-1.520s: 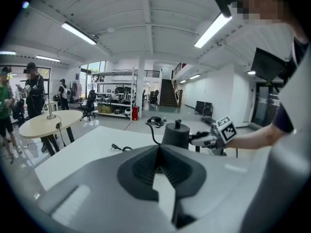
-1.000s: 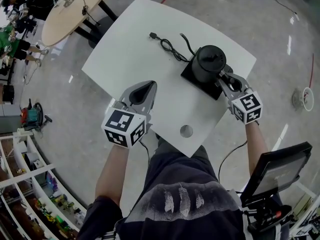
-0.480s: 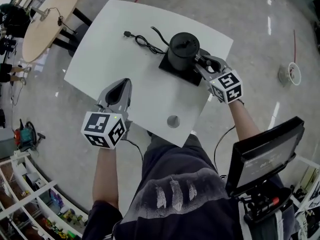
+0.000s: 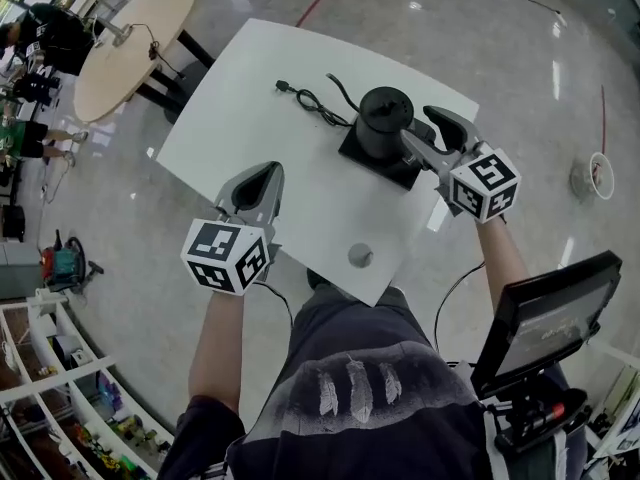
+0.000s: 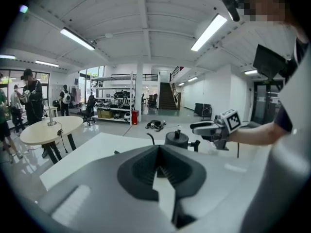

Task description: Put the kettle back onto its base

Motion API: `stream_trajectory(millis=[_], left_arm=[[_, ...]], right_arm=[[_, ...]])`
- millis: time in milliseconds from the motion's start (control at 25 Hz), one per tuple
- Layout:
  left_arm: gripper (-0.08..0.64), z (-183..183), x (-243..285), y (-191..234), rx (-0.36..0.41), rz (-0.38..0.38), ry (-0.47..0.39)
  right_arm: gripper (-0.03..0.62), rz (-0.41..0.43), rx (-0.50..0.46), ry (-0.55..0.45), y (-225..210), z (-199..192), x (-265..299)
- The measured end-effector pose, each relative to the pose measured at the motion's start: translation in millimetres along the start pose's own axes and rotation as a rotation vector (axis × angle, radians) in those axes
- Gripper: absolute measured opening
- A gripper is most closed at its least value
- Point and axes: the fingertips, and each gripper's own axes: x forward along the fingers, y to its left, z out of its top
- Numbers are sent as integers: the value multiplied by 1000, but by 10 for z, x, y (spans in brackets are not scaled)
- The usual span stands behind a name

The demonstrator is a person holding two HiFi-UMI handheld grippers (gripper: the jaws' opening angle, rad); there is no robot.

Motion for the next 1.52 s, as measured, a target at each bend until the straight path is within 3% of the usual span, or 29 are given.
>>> stream_trajectory(millis=[160,320,360,440,480,1000,1200,1400,1520], left_arm=[[0,133,-101,48,19,36,-21],[0,156,-278,94,16,80,-38],[0,157,-319,90,15,88,-40],[0,165,-408,106,10,103,-46],[0,179,-465,145,5,110,-52],[0,171,-1695,1120,-70,185,-238],[0,-116,-2382,1654,-113,215,-315],[0,-156,-2808,1771,-130,172,-329],[0,-385,-3131,1998,-121,189,-330]], right_arm=[[239,71,-11,-84,199,399,70],[181,149,0,-138,467,635,125],[148,161,0,-148,516,690,115],[23,185,-4,-162,619,815,107],[2,200,-7,-166,689,889,129],[2,369,-117,-137,2366,1502,861],[2,445,-214,-96,3409,1510,1193],[2,523,-231,-59,4096,1581,1335],[2,568,-237,-49,4634,1450,1509]])
